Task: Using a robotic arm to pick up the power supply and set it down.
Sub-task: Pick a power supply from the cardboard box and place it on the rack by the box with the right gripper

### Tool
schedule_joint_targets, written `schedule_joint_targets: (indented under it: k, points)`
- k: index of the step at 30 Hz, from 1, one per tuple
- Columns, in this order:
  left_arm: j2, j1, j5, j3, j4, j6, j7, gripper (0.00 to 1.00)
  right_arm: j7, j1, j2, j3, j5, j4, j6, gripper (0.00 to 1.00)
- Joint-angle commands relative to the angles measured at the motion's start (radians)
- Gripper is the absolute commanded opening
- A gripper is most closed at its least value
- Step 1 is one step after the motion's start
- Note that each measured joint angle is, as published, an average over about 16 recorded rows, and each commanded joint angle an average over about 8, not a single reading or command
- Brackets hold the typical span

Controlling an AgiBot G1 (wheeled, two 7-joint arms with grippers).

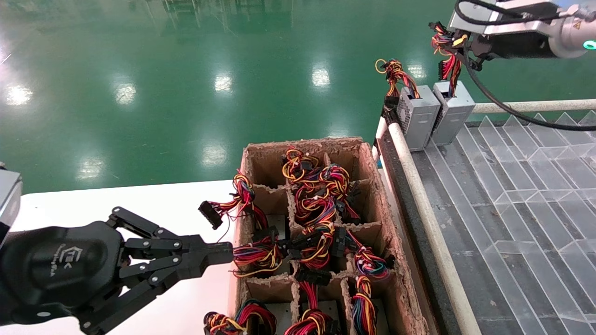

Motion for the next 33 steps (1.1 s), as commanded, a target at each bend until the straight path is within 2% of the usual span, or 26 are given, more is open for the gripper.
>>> schedule_joint_targets:
  k: [1, 3, 4, 11, 12, 13, 14, 21, 22, 33]
  points:
    - [0.000, 0.000, 0.000, 0.000, 0.000, 0.000, 0.000, 0.00, 0.001, -0.010, -0.004, 0.001, 0.002, -0.006, 0.018, 0.00]
    - [0.000, 0.000, 0.000, 0.000, 0.000, 0.000, 0.000, 0.00, 0.006, -0.024, -0.012, 0.003, 0.004, -0.011, 0.037, 0.00]
    - [0.000, 0.000, 0.000, 0.000, 0.000, 0.000, 0.000, 0.00, 0.010, -0.029, -0.016, 0.003, 0.005, -0.013, 0.044, 0.06]
    - [0.000, 0.000, 0.000, 0.000, 0.000, 0.000, 0.000, 0.00, 0.042, -0.042, -0.032, 0.006, 0.008, -0.025, 0.063, 0.93]
    - [0.000, 0.000, 0.000, 0.000, 0.000, 0.000, 0.000, 0.00, 0.045, -0.042, -0.032, 0.006, 0.008, -0.024, 0.064, 1.00]
    - [0.000, 0.000, 0.000, 0.000, 0.000, 0.000, 0.000, 0.00, 0.048, -0.042, -0.033, 0.007, 0.009, -0.024, 0.065, 1.00]
    - [0.000, 0.000, 0.000, 0.000, 0.000, 0.000, 0.000, 0.06, 0.050, -0.042, -0.033, 0.007, 0.010, -0.023, 0.068, 1.00]
    - [0.000, 0.000, 0.000, 0.000, 0.000, 0.000, 0.000, 0.93, 0.064, -0.040, -0.034, 0.011, 0.016, -0.020, 0.101, 1.00]
    - [0.000, 0.000, 0.000, 0.000, 0.000, 0.000, 0.000, 1.00, 0.066, -0.038, -0.033, 0.011, 0.017, -0.019, 0.106, 1.00]
    - [0.000, 0.000, 0.000, 0.000, 0.000, 0.000, 0.000, 1.00, 0.060, -0.019, -0.013, 0.037, 0.053, 0.013, 0.125, 1.00]
